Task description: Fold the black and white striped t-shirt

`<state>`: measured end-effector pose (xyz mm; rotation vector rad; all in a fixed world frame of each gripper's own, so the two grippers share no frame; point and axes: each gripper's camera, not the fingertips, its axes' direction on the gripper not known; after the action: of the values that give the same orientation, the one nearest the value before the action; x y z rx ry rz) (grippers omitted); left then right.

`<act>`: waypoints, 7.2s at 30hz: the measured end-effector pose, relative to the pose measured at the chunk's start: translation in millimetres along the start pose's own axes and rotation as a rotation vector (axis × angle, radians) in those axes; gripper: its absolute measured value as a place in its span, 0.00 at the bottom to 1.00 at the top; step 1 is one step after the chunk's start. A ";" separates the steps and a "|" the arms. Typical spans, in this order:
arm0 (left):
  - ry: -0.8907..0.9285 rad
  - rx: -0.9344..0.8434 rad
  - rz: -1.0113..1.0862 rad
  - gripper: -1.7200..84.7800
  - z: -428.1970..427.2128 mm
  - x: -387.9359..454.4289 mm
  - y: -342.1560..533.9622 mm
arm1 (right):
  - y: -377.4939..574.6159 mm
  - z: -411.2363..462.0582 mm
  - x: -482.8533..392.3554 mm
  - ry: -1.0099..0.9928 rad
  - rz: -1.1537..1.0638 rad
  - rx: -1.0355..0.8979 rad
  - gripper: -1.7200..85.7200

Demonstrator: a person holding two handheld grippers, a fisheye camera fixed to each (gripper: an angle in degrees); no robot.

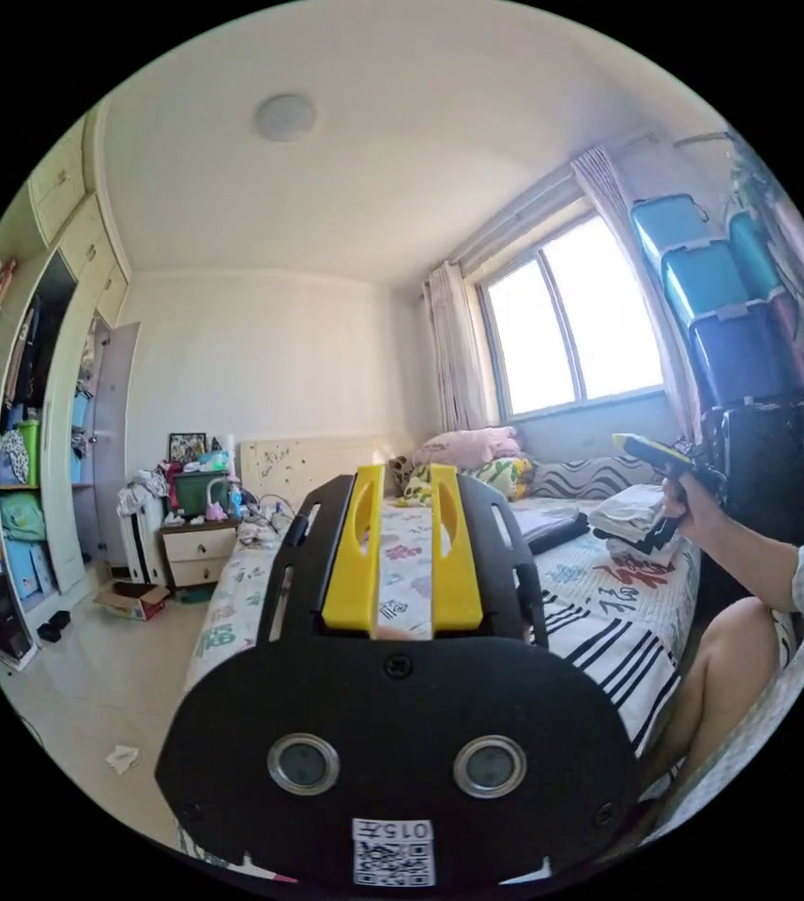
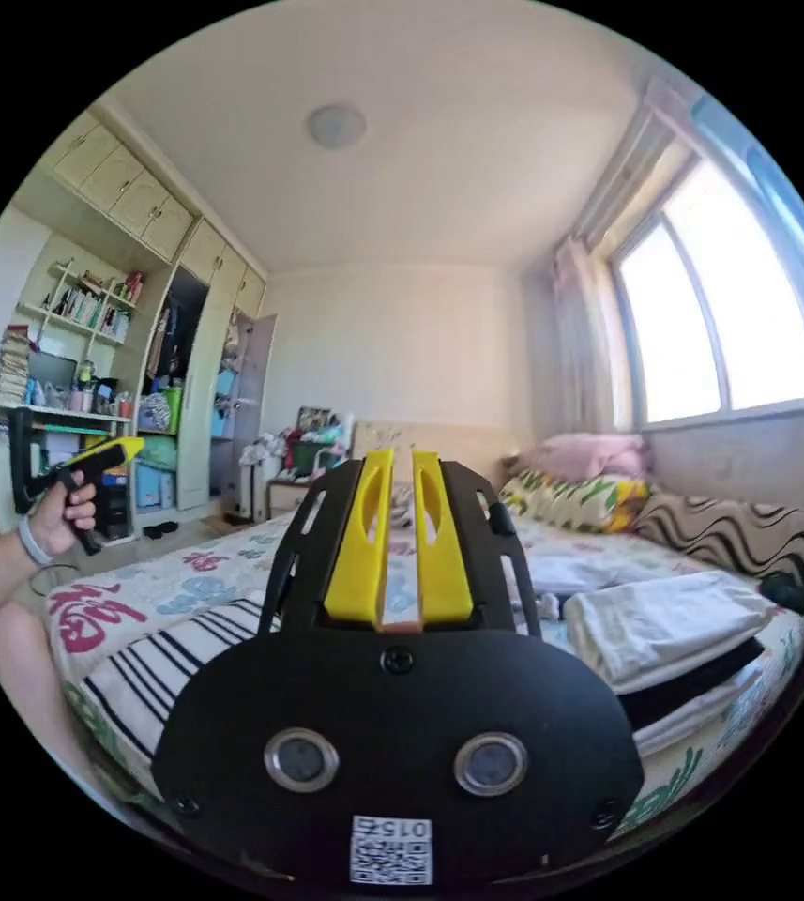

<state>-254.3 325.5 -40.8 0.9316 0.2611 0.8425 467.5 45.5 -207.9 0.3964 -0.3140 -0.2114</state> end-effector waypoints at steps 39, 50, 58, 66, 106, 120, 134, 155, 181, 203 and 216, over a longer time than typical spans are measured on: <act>0.602 -0.953 0.351 0.14 116.1 86.3 41.9 | 63.8 145.2 24.7 -0.526 0.007 -0.886 0.10; 0.587 -0.989 0.498 0.12 124.9 87.1 47.5 | 72.6 172.3 33.8 -0.625 -0.031 -1.052 0.04; 0.711 -1.039 0.348 0.10 152.8 25.4 34.5 | 51.0 191.9 76.9 -0.666 0.004 -1.088 0.02; 0.628 -0.666 -0.532 0.15 209.0 -181.2 14.7 | 23.8 248.7 193.6 -0.633 0.521 -0.630 0.11; 0.874 -0.520 -0.045 0.03 174.3 -160.4 -4.2 | 6.1 153.1 122.0 -0.876 -0.170 -0.510 0.08; 0.822 -0.707 0.420 0.05 69.9 -29.7 66.1 | 98.9 99.8 39.6 -0.776 -0.466 -0.787 0.08; 0.584 -0.851 -0.470 0.15 107.1 -121.2 58.5 | 99.5 150.2 137.6 -0.722 0.467 -0.820 0.14; 0.651 -0.855 -0.504 0.09 146.7 -66.8 111.4 | 132.3 161.2 67.5 -0.706 0.396 -0.814 0.08; 0.430 -0.817 0.825 0.04 -8.5 178.4 115.5 | 205.4 4.9 -219.9 -0.274 -1.167 -0.843 0.03; 0.698 -1.047 0.134 0.02 114.9 69.7 85.7 | 125.7 32.8 -79.0 -0.627 -0.519 -0.996 0.01; 0.728 -0.911 -0.714 0.20 183.3 -133.7 110.2 | 90.5 74.2 141.3 -0.774 0.436 -0.900 0.17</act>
<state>-302.2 151.6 135.5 -0.3587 0.7092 0.4934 586.5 64.6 -69.5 -0.6721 -0.9976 -0.0513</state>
